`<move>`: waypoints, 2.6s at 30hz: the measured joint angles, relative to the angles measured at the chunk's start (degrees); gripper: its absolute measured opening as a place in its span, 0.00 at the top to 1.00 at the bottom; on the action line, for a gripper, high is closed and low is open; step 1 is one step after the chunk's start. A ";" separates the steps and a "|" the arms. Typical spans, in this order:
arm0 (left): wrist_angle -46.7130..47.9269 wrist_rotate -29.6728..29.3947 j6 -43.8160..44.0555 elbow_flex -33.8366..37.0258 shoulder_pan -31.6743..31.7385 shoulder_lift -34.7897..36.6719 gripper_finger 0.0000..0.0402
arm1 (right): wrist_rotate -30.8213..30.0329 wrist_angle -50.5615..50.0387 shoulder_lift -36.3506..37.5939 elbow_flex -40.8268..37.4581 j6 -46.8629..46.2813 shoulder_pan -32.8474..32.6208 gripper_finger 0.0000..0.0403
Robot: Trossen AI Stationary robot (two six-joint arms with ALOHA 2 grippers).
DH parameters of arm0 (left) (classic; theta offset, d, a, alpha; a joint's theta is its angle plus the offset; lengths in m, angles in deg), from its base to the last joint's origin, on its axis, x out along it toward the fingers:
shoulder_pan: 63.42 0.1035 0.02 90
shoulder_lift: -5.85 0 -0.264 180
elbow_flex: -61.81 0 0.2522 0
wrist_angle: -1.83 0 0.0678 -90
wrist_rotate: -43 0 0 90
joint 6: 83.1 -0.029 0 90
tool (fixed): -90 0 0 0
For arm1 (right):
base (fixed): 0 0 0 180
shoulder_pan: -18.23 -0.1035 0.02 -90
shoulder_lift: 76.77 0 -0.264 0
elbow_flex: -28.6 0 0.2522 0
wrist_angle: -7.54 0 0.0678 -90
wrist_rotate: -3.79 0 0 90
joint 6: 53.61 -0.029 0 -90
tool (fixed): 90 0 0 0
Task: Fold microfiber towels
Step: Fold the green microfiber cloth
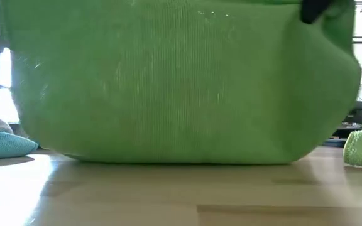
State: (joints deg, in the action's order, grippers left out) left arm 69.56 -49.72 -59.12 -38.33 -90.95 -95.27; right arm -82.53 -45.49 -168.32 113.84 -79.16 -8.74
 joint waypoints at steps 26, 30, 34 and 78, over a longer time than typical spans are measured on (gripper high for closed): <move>4.74 -6.06 -5.79 0.01 4.61 -7.78 1.00 | -2.21 16.38 -2.54 -12.79 3.11 0.20 1.00; 6.12 -8.43 -7.49 1.13 7.98 -7.78 1.00 | -3.27 12.12 -2.54 -12.79 6.38 3.71 1.00; 5.94 -9.09 -9.59 4.48 11.21 -7.78 1.00 | -5.46 8.40 -2.55 -12.77 11.28 8.30 1.00; 7.97 -20.59 -14.55 8.84 29.60 -7.76 1.00 | -7.91 8.66 -2.58 -12.75 35.88 30.09 0.99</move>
State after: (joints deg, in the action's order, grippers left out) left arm 77.53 -70.31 -73.68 -29.49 -61.35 -103.03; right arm -90.44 -36.83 -170.90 101.10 -43.29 21.35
